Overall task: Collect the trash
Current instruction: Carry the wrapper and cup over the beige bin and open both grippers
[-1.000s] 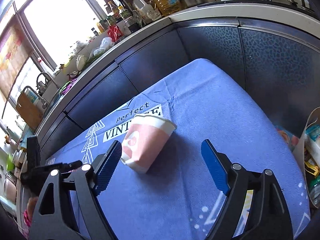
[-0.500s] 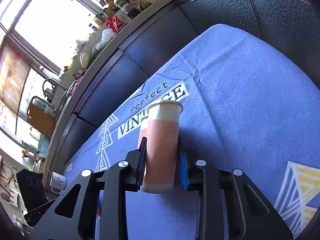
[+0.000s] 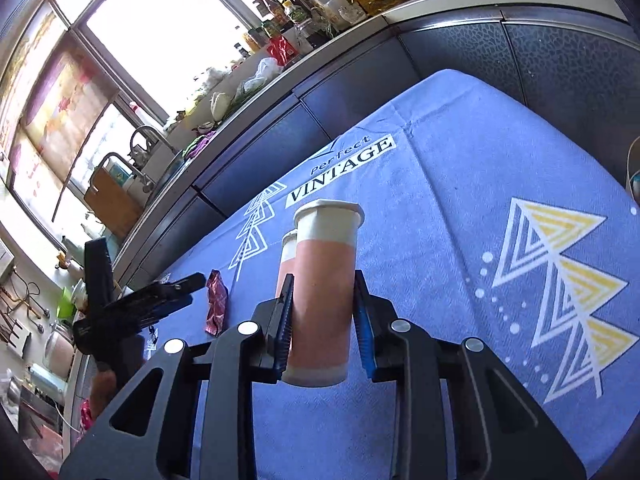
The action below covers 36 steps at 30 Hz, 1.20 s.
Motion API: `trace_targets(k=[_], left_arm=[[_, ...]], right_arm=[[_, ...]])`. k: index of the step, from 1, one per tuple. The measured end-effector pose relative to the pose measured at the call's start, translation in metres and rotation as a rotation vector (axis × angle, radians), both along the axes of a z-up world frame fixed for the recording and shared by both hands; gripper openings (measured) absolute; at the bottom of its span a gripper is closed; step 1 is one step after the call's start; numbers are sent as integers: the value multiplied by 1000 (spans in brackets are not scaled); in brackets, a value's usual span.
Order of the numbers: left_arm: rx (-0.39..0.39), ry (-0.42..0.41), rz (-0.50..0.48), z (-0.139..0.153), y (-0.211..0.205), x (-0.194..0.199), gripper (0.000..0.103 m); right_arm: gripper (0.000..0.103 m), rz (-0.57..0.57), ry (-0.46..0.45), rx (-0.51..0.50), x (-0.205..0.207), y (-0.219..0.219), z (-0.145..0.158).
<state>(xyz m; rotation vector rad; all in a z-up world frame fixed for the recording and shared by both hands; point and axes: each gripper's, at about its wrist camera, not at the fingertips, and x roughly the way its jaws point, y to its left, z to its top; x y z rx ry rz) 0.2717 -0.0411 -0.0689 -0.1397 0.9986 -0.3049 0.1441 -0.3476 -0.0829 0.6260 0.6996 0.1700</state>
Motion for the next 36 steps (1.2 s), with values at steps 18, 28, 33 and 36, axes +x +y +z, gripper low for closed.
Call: trace_targets(k=[18, 28, 33, 36], left_arm=[[-130, -50, -378, 59, -152, -57, 14], [-159, 26, -756, 54, -399, -117, 18], [-85, 26, -791, 32, -469, -129, 29], [-6, -5, -772, 18, -488, -128, 65]], right_arm=[[27, -283, -82, -128, -112, -144, 40], [29, -533, -10, -156, -184, -284, 15], [31, -535, 33, -153, -166, -307, -9], [32, -530, 60, -160, -152, -314, -23]])
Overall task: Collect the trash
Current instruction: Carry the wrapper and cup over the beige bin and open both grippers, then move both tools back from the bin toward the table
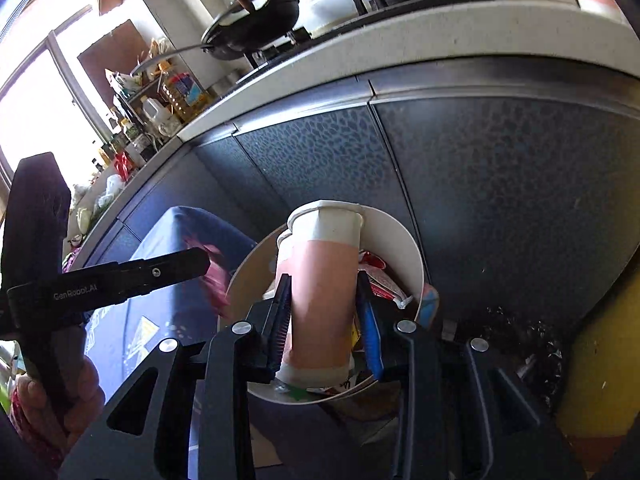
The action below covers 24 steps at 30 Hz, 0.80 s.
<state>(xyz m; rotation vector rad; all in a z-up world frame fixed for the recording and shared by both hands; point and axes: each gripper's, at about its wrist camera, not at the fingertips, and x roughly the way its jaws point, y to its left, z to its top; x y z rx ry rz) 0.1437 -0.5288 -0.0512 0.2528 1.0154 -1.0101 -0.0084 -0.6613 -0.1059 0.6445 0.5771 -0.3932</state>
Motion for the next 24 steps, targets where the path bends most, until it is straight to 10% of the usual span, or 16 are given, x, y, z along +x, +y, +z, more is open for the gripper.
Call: trace_targets(k=[10, 24], left_arm=[[16, 4, 68, -9, 12, 11, 80], [-68, -216, 102, 44, 87, -49, 83]], right_arm=[[61, -17, 146, -140, 30, 6, -20], [68, -142, -95, -111, -65, 73, 31]])
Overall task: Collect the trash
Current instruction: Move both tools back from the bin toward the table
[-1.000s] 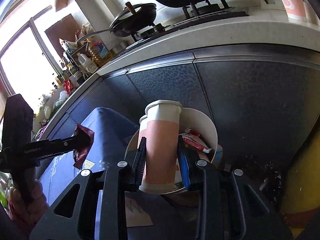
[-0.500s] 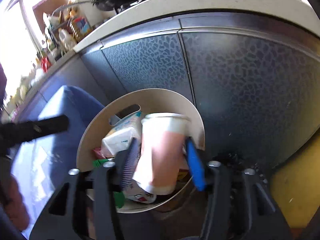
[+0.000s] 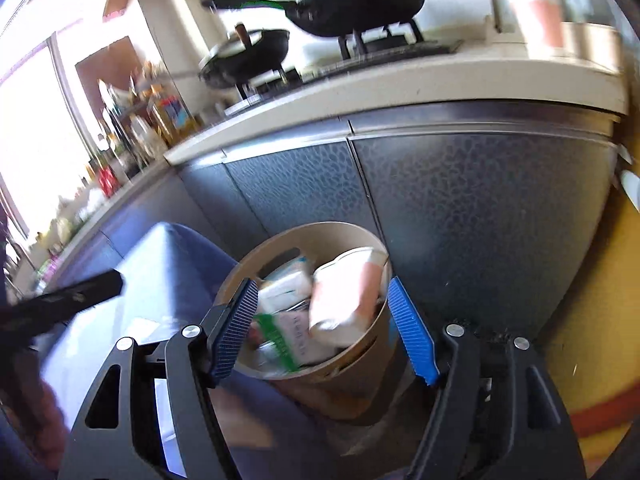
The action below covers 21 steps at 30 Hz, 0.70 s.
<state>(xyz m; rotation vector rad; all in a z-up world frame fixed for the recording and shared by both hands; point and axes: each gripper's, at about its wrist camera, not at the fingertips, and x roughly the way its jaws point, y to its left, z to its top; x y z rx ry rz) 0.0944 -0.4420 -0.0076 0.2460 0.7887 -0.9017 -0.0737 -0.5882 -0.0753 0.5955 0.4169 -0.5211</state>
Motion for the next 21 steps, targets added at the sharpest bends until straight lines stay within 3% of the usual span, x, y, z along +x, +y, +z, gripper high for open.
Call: trace_targets(k=[4, 11, 21], left_arm=[[-15, -56, 23, 11, 33, -16, 85], [-48, -84, 64, 24, 101, -36, 90], [-114, -160, 134, 45, 184, -55, 99]], right_arm=[[69, 9, -50, 18, -31, 48, 8], [71, 56, -41, 40, -56, 117, 15], [80, 70, -74, 50, -70, 173, 43]])
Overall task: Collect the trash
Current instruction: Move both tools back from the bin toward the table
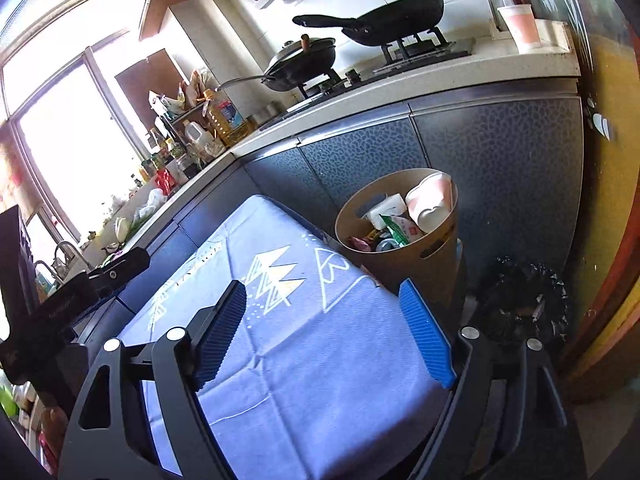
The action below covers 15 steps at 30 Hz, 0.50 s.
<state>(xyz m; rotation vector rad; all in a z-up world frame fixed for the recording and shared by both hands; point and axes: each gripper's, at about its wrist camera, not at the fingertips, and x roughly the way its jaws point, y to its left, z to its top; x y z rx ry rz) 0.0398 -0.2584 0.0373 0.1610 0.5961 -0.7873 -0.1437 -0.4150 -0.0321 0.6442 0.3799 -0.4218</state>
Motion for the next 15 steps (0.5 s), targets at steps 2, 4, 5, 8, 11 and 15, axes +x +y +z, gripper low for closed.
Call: trace_targets(k=[2, 4, 5, 8, 11, 15], left_arm=[[-15, -22, 11, 6, 12, -4, 99], [-30, -29, 15, 10, 22, -7, 99], [-35, -29, 16, 12, 25, -7, 99], [-46, -41, 26, 17, 37, -11, 99], [-50, -68, 40, 24, 45, -18, 99], [-38, -97, 58, 29, 51, -28, 99]], right_arm=[[83, 5, -10, -11, -2, 8, 8], [87, 1, -17, -22, -5, 16, 15], [92, -6, -23, -26, -8, 20, 19], [97, -25, -46, -47, -16, 33, 31], [97, -35, -48, -63, -22, 42, 39], [97, -21, -52, -64, -26, 53, 44]])
